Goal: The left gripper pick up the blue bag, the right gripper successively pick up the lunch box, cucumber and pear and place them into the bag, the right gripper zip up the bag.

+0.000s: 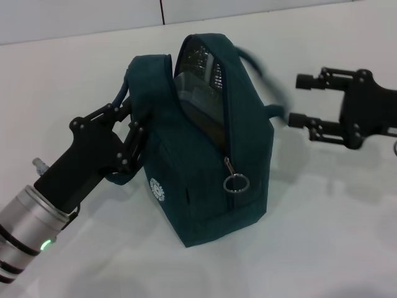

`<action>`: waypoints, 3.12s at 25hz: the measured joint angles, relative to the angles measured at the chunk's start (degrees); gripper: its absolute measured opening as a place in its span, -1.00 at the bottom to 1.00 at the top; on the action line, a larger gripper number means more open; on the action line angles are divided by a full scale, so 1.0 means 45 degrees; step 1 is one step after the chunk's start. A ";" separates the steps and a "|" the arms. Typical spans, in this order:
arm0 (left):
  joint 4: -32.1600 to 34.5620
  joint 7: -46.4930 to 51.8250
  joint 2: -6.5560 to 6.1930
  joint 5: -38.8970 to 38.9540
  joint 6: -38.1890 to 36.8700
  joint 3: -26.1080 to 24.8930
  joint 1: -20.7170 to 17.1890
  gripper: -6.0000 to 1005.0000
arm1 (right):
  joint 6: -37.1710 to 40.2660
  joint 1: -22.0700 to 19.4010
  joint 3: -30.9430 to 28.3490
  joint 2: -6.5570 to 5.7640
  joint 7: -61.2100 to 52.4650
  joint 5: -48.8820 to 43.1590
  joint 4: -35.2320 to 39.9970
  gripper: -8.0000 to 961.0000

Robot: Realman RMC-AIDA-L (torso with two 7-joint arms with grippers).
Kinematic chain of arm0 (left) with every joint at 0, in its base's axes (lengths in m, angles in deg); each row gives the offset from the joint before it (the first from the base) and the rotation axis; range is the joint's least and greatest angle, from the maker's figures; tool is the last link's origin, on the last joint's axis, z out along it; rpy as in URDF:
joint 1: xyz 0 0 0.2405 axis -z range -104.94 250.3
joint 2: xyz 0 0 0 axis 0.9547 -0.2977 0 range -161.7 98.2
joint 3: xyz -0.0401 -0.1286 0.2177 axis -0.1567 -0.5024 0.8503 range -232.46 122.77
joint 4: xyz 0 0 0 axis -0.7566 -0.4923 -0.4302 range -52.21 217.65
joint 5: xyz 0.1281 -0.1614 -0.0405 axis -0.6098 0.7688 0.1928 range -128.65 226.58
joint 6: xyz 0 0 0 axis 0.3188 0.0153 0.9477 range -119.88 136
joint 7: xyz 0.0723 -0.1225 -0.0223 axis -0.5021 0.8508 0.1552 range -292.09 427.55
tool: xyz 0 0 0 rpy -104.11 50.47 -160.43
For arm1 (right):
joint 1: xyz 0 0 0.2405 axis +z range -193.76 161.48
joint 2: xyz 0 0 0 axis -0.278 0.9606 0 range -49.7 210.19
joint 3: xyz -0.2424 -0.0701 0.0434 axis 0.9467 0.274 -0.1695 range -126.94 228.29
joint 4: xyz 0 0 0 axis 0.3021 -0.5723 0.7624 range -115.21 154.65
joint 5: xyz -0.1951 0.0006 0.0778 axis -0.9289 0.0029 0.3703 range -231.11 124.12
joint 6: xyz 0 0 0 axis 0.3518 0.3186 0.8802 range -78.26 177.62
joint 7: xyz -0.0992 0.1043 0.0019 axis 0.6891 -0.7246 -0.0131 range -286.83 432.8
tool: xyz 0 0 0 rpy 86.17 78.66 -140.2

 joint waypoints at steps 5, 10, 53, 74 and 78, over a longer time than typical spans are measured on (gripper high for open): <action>0.0082 -0.0001 -0.0007 -0.0046 0.0011 0.0000 -0.0045 -0.48 | 0.2438 0.0023 -0.0719 -0.0194 -0.0235 -0.0912 -0.0022 0.30; 0.0091 -0.0017 -0.0012 -0.0081 0.0006 0.0001 -0.0077 -0.45 | 0.3954 0.0394 -0.0629 -0.0107 -0.1043 -0.2663 0.0257 0.30; 0.0729 -0.0925 -0.0013 0.0040 -0.0287 -0.0111 -0.0115 -0.14 | -0.1228 0.2278 0.3058 0.0857 0.0607 -0.2584 -0.0863 -0.69; -0.0139 0.0468 -0.0079 -0.0879 -0.3872 -0.0043 -0.2628 0.08 | -0.0780 0.3056 0.3028 0.0903 0.1511 -0.1669 -0.0972 -0.95; -0.0224 0.0468 -0.0057 -0.1174 -0.3778 -0.0026 -0.3284 0.07 | -0.0863 0.3371 0.3055 0.0941 0.1530 -0.1612 -0.0978 -0.95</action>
